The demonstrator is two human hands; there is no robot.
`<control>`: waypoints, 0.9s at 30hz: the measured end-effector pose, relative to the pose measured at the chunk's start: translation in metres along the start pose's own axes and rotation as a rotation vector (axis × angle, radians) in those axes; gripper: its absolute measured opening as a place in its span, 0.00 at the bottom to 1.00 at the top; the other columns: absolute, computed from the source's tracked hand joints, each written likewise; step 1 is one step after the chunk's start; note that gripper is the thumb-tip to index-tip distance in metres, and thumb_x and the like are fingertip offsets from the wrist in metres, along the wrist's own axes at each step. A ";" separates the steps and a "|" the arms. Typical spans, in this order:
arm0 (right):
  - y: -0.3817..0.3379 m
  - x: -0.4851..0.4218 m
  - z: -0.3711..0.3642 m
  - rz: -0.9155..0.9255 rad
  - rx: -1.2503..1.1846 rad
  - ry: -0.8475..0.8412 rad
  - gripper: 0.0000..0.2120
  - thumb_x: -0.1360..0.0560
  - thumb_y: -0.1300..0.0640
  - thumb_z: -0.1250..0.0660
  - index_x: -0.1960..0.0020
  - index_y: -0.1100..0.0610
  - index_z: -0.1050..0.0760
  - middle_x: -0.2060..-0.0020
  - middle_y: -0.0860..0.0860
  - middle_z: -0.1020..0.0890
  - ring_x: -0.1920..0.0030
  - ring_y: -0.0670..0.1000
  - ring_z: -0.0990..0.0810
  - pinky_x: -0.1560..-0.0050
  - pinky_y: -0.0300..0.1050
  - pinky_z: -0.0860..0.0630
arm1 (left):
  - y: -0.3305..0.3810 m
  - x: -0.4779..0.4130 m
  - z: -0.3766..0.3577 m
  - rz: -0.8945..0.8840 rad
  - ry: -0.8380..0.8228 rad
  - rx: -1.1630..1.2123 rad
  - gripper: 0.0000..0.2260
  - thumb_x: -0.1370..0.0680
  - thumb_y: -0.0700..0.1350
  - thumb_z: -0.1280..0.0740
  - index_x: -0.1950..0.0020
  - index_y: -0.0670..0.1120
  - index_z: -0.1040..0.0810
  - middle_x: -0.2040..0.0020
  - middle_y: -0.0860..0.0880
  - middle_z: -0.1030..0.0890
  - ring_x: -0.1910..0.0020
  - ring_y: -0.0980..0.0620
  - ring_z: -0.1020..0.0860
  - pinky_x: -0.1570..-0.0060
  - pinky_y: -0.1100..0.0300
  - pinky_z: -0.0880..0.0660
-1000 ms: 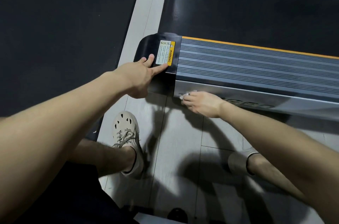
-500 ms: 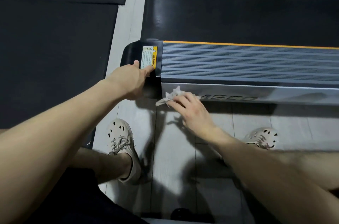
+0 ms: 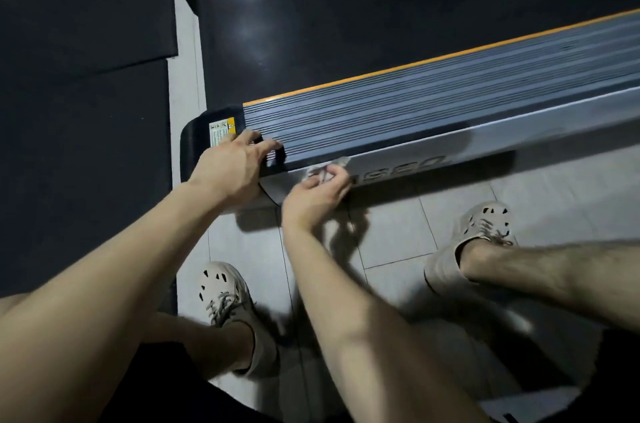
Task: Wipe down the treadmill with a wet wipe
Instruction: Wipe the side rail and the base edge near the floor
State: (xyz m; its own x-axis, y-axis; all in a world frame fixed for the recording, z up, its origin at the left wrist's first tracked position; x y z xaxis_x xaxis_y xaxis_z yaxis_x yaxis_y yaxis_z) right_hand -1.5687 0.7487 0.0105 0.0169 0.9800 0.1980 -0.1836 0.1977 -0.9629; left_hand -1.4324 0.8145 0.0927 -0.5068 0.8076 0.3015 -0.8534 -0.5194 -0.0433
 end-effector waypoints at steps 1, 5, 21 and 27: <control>0.001 0.015 -0.007 0.038 0.029 -0.064 0.16 0.23 0.73 0.36 0.42 0.56 0.27 0.40 0.46 0.29 0.44 0.54 0.21 0.38 0.51 0.20 | -0.001 -0.001 0.002 0.009 0.013 -0.006 0.33 0.22 0.43 0.32 0.21 0.63 0.36 0.27 0.48 0.29 0.32 0.39 0.27 0.49 0.43 0.18; 0.003 -0.038 0.028 0.152 0.050 -0.021 0.13 0.22 0.71 0.36 0.41 0.60 0.25 0.37 0.57 0.25 0.47 0.48 0.24 0.44 0.24 0.30 | -0.003 -0.004 0.003 -0.001 0.056 -0.039 0.31 0.23 0.41 0.32 0.24 0.64 0.34 0.31 0.49 0.28 0.35 0.40 0.27 0.58 0.45 0.20; 0.030 -0.072 0.048 0.281 0.121 -0.023 0.08 0.22 0.70 0.35 0.46 0.61 0.23 0.41 0.55 0.27 0.45 0.58 0.19 0.44 0.58 0.19 | 0.019 -0.019 0.023 -0.133 0.065 -0.090 0.19 0.17 0.61 0.35 0.29 0.55 0.27 0.38 0.44 0.24 0.38 0.37 0.24 0.50 0.42 0.20; 0.027 -0.023 0.017 0.183 0.119 -0.060 0.14 0.19 0.67 0.41 0.35 0.59 0.26 0.33 0.55 0.30 0.34 0.62 0.24 0.34 0.61 0.23 | 0.100 -0.085 0.038 -0.319 0.199 -0.013 0.27 0.13 0.63 0.51 0.17 0.53 0.36 0.21 0.42 0.31 0.20 0.39 0.35 0.25 0.40 0.32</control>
State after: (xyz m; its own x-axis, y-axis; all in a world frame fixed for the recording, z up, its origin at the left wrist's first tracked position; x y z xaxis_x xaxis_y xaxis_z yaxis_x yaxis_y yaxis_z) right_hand -1.5908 0.7314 -0.0169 -0.0853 0.9957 0.0357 -0.2931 0.0092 -0.9560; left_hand -1.4701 0.6828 0.0989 -0.2281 0.9673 0.1106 -0.9730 -0.2306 0.0106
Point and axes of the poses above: each hand's wrist, its own x-axis away from the middle knuckle, its own z-axis out of the back of the hand, y = z × x, the point moved 7 cm from there along -x, towards the middle knuckle
